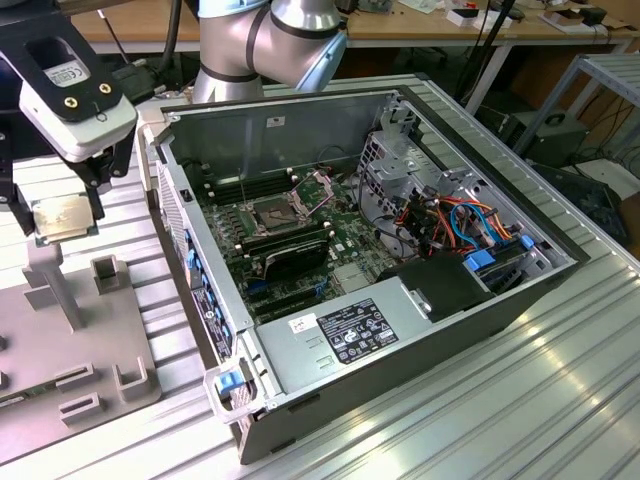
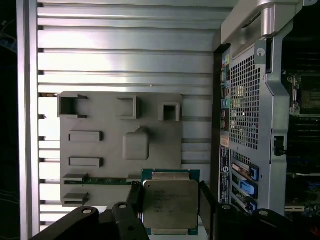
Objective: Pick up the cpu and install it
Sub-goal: 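Pick up the cpu and move it towards the insertion slot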
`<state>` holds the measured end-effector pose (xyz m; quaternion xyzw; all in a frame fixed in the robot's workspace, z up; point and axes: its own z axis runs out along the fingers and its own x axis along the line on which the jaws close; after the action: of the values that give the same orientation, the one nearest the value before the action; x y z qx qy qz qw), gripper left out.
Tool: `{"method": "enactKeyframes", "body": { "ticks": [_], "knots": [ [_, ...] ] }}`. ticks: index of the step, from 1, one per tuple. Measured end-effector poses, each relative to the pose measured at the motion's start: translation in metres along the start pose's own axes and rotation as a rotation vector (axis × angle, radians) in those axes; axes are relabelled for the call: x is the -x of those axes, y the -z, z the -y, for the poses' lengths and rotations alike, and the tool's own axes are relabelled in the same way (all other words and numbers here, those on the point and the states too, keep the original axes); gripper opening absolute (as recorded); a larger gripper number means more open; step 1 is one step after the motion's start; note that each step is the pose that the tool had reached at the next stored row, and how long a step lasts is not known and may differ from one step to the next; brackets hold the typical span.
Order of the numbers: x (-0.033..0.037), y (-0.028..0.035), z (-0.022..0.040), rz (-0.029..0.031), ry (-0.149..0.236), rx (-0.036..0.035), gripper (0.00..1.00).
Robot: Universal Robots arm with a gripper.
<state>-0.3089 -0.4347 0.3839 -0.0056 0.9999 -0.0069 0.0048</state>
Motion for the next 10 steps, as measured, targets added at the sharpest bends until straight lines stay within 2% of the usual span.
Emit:
{"method": "enactKeyframes", "body": {
  "ticks": [10],
  "knots": [
    [0.0051, 0.0000, 0.0001, 0.0000, 0.000, 0.0000, 0.55]
  ]
}}
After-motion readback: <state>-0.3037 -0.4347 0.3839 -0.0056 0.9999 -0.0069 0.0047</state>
